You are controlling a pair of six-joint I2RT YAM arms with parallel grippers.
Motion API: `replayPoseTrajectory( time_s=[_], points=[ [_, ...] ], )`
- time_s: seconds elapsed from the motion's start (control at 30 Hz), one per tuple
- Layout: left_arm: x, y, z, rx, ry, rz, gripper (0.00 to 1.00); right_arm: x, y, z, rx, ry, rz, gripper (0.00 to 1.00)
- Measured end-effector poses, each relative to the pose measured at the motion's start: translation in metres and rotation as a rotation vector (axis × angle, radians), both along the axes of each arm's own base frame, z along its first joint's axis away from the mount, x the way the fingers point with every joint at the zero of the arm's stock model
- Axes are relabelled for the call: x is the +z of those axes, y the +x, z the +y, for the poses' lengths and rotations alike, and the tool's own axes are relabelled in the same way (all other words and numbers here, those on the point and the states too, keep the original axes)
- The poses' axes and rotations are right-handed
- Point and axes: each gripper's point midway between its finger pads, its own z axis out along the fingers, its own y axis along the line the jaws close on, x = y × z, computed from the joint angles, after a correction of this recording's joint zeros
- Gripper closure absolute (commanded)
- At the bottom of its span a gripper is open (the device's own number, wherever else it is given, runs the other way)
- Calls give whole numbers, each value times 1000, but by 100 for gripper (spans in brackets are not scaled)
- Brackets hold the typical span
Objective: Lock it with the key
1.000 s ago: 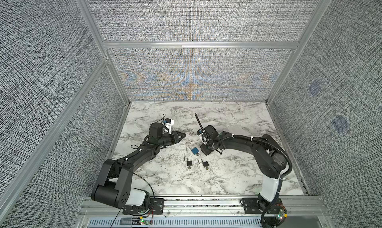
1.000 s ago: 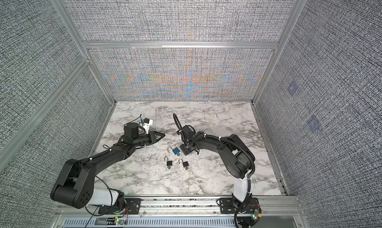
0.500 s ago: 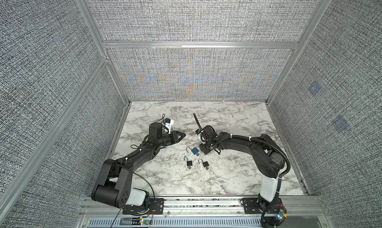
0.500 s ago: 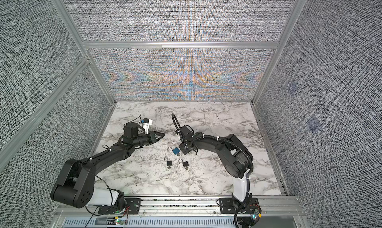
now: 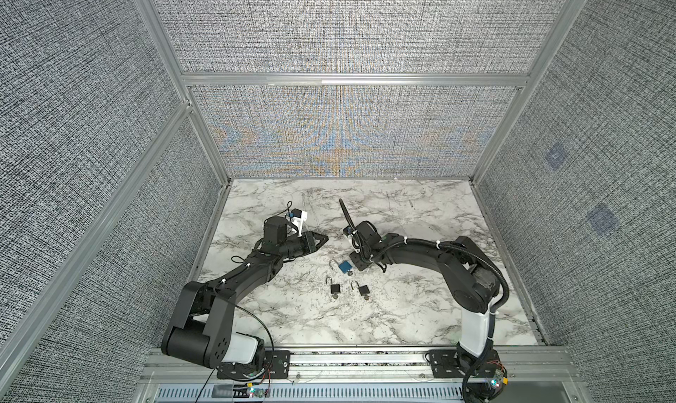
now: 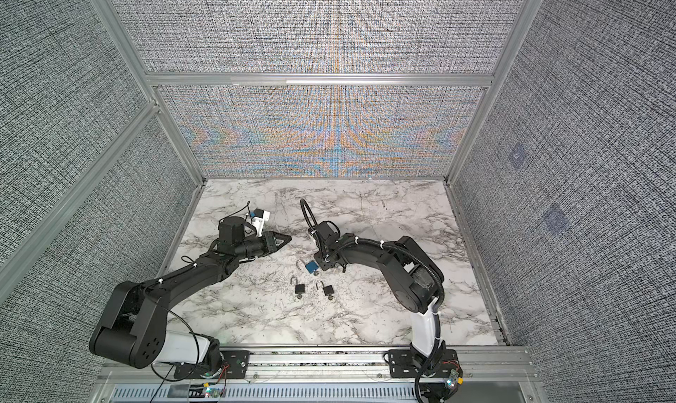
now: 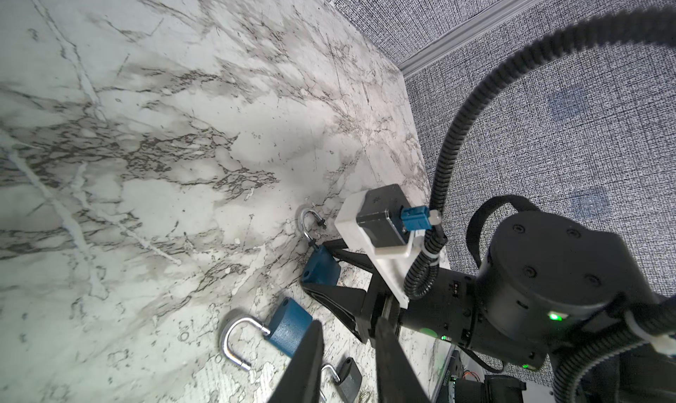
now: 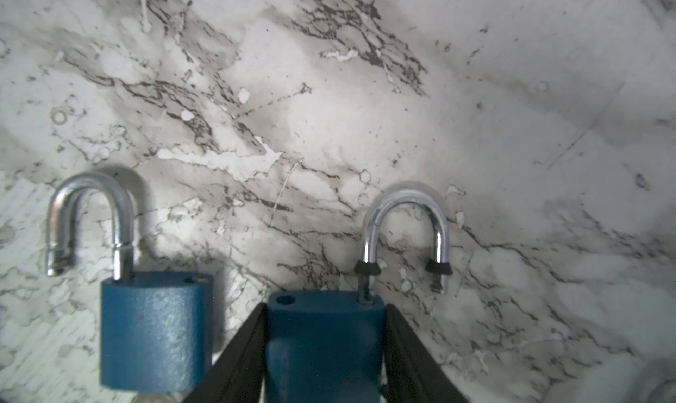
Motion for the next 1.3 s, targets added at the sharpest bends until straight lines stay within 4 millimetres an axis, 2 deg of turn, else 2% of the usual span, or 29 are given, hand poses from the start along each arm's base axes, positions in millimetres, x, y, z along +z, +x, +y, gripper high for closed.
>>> replayPoseTrajectory(
  time_s=[0.07, 0.2, 0.33, 0.43, 0.53, 0.8, 0.97, 1.1, 1.3],
  points=[
    [0, 0, 0, 1, 2, 2, 72, 1, 1, -1, -3, -1, -5, 66],
    [1, 1, 1, -4, 19, 5, 72, 4, 0, -2, -4, 2, -19, 71],
    [6, 6, 1, -5, 40, -7, 72, 9, -14, -15, -4, -29, 18, 72],
    [5, 7, 0, -11, 59, -5, 72, 23, -20, -17, -4, -12, 21, 73],
    [2, 6, -3, -25, 75, 4, 72, 48, -19, -13, -2, 39, -13, 73],
    [-17, -8, -34, -123, 94, 45, 69, 93, -35, -8, 25, 155, -29, 73],
    [-18, -9, -57, -176, 55, 53, 67, 114, -42, -6, 40, 205, -46, 73],
    [-17, -8, -68, -198, 4, 73, 66, 118, -49, -7, 44, 205, -40, 74],
    [-5, -8, -88, -255, -54, 63, 64, 117, -55, -7, 45, 192, -29, 74]
  ],
)
